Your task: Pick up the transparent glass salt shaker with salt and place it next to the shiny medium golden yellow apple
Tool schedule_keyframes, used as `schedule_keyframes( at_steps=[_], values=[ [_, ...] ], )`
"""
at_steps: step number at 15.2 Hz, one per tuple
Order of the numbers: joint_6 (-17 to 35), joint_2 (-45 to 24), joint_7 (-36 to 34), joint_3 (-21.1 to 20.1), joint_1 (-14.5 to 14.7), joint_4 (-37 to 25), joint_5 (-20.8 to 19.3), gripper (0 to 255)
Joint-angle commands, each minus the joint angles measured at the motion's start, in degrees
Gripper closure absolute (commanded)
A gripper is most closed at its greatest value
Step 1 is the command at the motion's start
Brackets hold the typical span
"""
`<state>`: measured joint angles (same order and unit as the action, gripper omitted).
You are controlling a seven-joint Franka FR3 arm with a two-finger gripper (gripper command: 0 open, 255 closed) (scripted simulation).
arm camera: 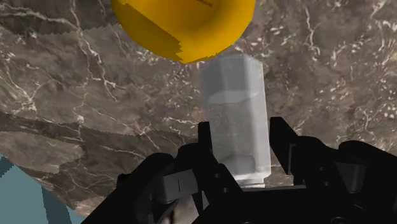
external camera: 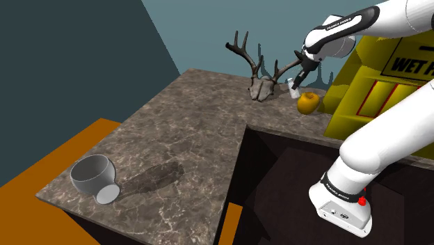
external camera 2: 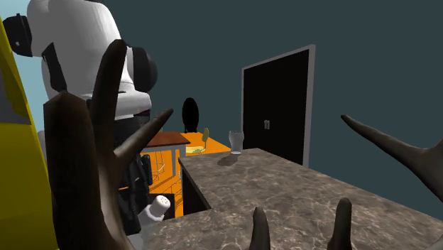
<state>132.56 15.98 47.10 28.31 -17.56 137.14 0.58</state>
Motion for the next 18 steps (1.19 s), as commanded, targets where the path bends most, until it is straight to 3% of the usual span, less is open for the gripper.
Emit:
schedule_keyframes(
  at_steps=[1, 11, 12, 13, 14, 15, 16, 17, 18],
  values=[
    [1.84, -1.03, 0.53, 0.32, 0.26, 0.88, 0.6, 255],
    [10.01, -6.04, 4.08, 2.56, 2.11, 4.62, 4.31, 255],
    [26.4, -5.42, 3.17, 2.05, 1.78, 3.23, 3.84, 255],
    [26.4, -5.42, 3.17, 2.05, 1.78, 3.23, 3.84, 0],
    [11.69, -8.05, -12.28, -7.23, -4.94, -4.97, -10.49, 0],
    [-4.06, -13.1, -19.92, -14.85, -8.75, -15.34, -16.9, 0],
    [17.68, -9.54, -7.7, -7.67, -4.87, -7.62, -5.27, 0],
    [17.68, -9.52, -7.79, -7.06, -4.26, -7.62, -5.41, 0],
    [17.49, -10.17, -0.05, -5.26, -3.22, -7.14, 0.31, 0]
  ],
)
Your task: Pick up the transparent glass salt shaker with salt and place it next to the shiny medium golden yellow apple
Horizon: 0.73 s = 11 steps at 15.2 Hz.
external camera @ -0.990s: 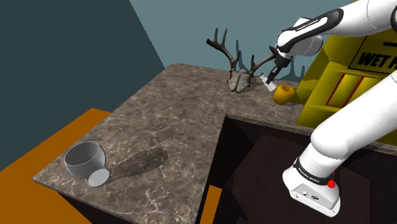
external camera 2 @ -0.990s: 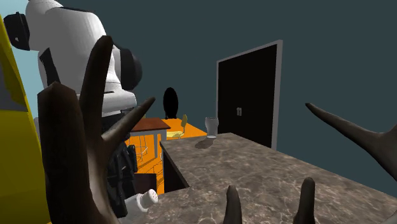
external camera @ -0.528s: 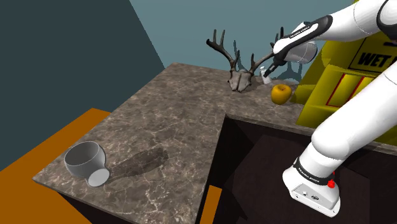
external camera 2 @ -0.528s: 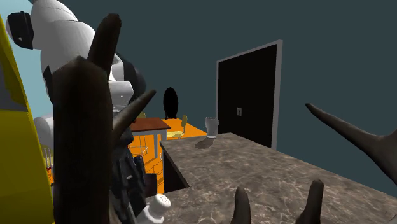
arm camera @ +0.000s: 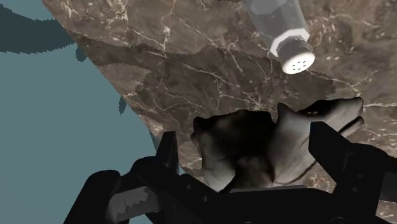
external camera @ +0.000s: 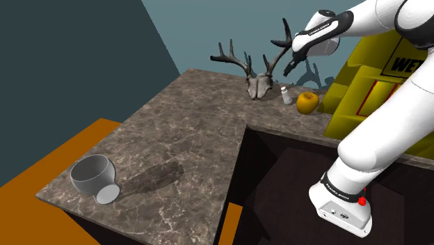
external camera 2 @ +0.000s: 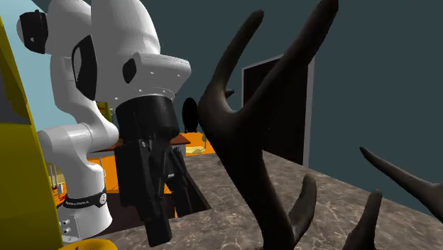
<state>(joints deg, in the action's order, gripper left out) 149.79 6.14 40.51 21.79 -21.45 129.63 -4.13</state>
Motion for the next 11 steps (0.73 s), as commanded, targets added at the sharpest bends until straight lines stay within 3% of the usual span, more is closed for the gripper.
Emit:
schedule_keyframes(
  at_steps=[1, 4, 6, 7, 11],
  values=[
    [-0.46, -1.14, 14.2, 2.97, 1.6, 0.57, 10.63, 0],
    [-5.5, -4.65, 35.45, 6.9, 2.74, -0.27, 25.38, 0],
    [-10.64, -7.86, 47.47, 8.2, 1.75, -1.73, 32.63, 0],
    [-12.87, -9.27, 51.66, 8.45, 1.06, -2.44, 34.86, 0],
    [-10.98, -11.96, 53.64, 7.5, 0.97, -2.47, 37.91, 0]
  ],
)
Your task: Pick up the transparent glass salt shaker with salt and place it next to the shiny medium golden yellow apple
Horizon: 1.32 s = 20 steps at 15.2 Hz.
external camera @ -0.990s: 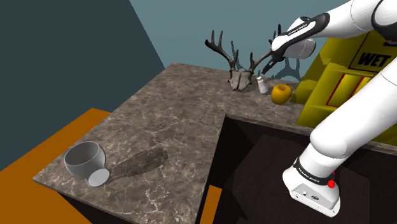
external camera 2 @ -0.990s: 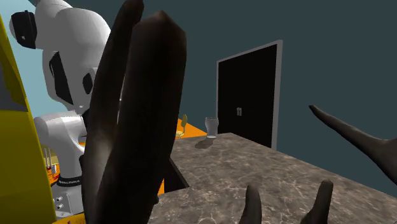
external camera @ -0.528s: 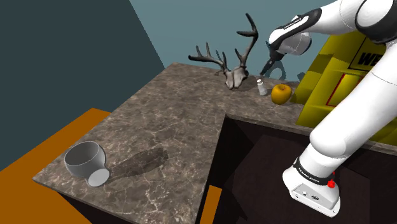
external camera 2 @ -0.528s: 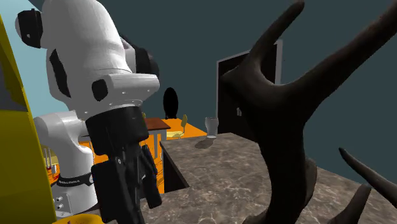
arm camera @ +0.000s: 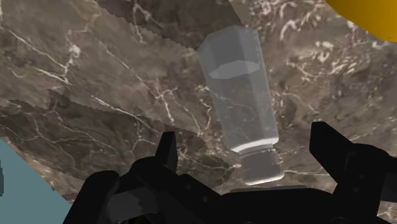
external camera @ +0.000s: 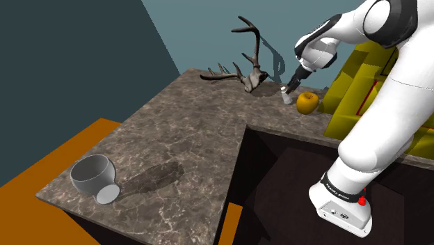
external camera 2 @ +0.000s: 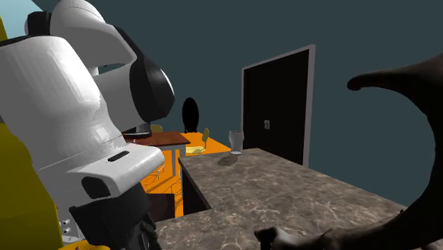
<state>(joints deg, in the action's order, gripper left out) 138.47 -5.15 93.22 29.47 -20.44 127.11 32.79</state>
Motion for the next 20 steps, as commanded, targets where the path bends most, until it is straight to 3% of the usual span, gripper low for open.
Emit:
schedule_keyframes(
  at_steps=[1, 4, 11, 12, 20],
  values=[
    [0.79, -1.37, 1.44, -0.39, -0.02, 0.0, 1.79, 0],
    [1.89, -3.18, 2.77, -1.0, -0.04, -0.19, 3.85, 0],
    [1.89, -3.16, 2.76, -1.01, -0.04, -0.18, 3.83, 0],
    [1.89, -3.16, 2.76, -1.01, -0.04, -0.18, 3.83, 255],
    [1.9, -3.18, 2.77, -1.01, -0.04, -0.18, 3.85, 255]
  ],
)
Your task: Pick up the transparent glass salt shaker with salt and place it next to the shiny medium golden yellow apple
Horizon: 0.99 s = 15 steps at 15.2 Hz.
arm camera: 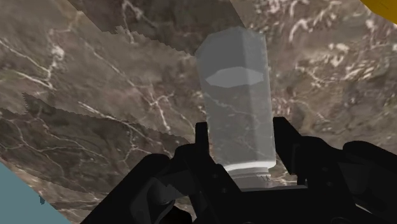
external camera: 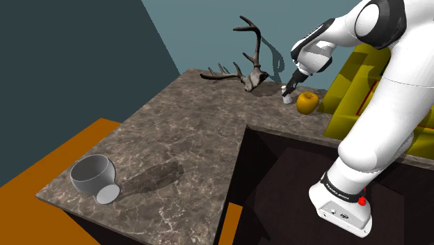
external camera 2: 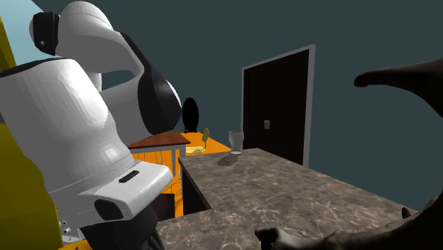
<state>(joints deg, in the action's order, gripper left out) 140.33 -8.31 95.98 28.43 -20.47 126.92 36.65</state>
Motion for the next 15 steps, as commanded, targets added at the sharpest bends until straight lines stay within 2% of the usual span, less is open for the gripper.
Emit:
schedule_keyframes(
  at_steps=[1, 15],
  values=[
    [0.03, -0.02, 0.01, 0.02, -0.02, 0.01, -0.01, 255],
    [-7.14, 7.19, -9.0, 1.4, 0.71, -3.0, -9.79, 255]
  ],
)
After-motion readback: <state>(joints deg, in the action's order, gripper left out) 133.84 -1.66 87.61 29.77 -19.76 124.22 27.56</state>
